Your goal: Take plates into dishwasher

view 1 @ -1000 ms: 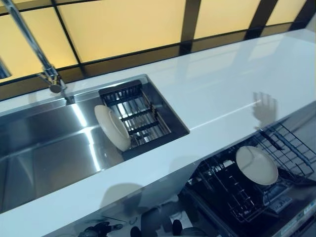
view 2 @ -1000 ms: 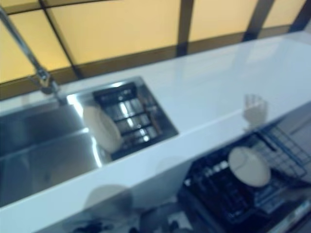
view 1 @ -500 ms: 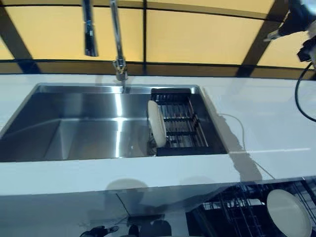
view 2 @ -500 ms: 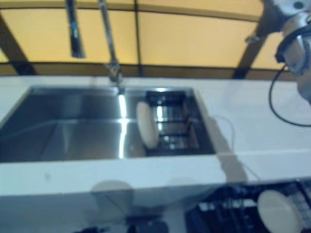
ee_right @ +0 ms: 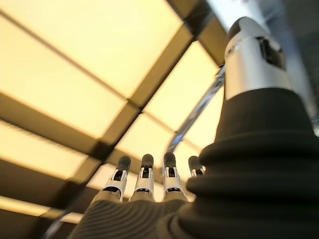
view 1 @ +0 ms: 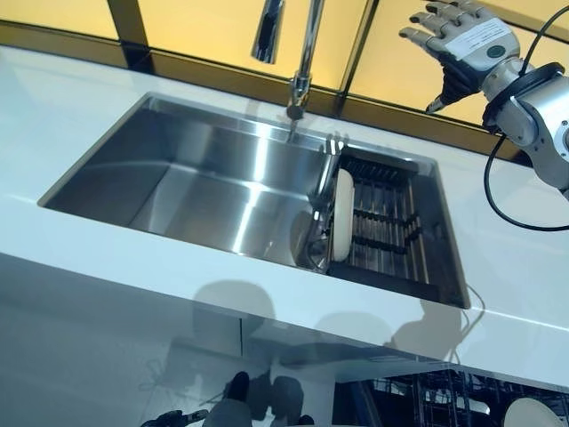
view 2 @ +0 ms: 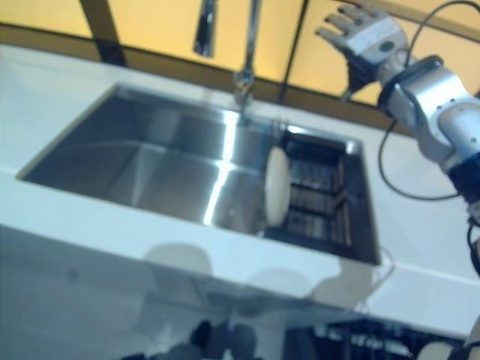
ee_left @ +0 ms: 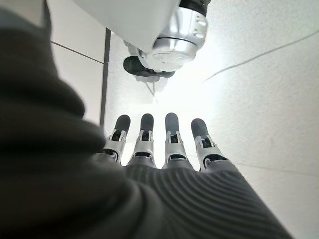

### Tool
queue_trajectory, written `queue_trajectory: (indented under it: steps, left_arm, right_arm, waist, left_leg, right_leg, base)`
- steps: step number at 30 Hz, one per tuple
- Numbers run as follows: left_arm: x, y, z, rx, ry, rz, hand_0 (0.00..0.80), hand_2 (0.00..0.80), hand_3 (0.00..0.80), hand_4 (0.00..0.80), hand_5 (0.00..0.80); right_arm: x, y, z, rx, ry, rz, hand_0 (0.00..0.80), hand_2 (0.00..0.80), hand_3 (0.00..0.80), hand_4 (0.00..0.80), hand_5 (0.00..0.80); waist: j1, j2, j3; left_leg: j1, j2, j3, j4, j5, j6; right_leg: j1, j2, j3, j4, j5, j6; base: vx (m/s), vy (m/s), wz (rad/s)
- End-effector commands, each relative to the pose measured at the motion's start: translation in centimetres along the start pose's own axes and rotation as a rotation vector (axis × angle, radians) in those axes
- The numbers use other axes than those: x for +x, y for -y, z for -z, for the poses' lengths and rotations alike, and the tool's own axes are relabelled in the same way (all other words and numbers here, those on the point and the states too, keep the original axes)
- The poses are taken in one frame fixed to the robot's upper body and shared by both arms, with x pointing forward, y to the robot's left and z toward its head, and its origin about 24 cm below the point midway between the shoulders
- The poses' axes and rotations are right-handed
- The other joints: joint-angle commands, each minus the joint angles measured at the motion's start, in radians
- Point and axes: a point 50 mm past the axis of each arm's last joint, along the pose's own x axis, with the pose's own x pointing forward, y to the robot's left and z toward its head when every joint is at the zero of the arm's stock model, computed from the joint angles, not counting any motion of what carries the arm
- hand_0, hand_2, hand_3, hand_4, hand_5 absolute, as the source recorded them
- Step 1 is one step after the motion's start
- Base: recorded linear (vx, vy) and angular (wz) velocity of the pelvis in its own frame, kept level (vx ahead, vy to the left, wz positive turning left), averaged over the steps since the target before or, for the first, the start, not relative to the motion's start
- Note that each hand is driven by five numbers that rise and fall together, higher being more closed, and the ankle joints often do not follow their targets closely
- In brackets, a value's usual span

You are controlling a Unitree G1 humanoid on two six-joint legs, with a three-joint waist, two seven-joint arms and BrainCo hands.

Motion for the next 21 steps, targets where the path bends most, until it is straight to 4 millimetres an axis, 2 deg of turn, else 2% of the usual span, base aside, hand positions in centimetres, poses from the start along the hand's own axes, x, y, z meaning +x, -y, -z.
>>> queue_trajectory:
  steps: [1,7,21]
  left_arm:
    - [-0.1,-1.6,-1.1,0.008,0.039,-0.043,0.0,0.0,0.0,0.0,0.0]
    - [-0.1,-1.9,-1.5,0.002,0.061,-0.054,0.0,0.0,0.0,0.0,0.0]
    - [-0.2,-2.7,-1.9,-0.013,0.085,-0.074,0.0,0.0,0.0,0.0,0.0]
  right_arm:
    - [0.4,3.0,1.1,-0.141,0.006,0.035,0.0,0.0,0.0,0.0,0.0]
    - [0.7,2.5,-0.3,-0.2,0.078,0.004,0.0,0.0,0.0,0.0,0.0]
    - [0.0,0.7,-1.1,-0.218,0.127,-0.107,0.0,0.0,0.0,0.0,0.0]
  waist:
    - [0.042,-0.007,0.001]
    - [0.044,-0.015,0.017]
    - [0.029,-0.029,0.034]
  left_leg:
    - [0.082,0.045,0.046,-0.003,-0.082,-0.019]
    - [0.065,0.043,0.048,-0.003,-0.078,-0.019]
    - [0.044,0.049,0.073,-0.003,-0.077,-0.019]
  right_leg:
    - [-0.012,-0.034,0.022,0.071,0.005,0.038]
    - [-0.026,-0.029,0.024,0.071,0.005,0.036]
    - [-0.054,-0.024,0.041,0.067,0.017,0.042]
  base:
    - [-0.025,-0.008,0.09]
    - [-0.018,-0.003,0.05]
    - [-0.01,-0.002,0.0]
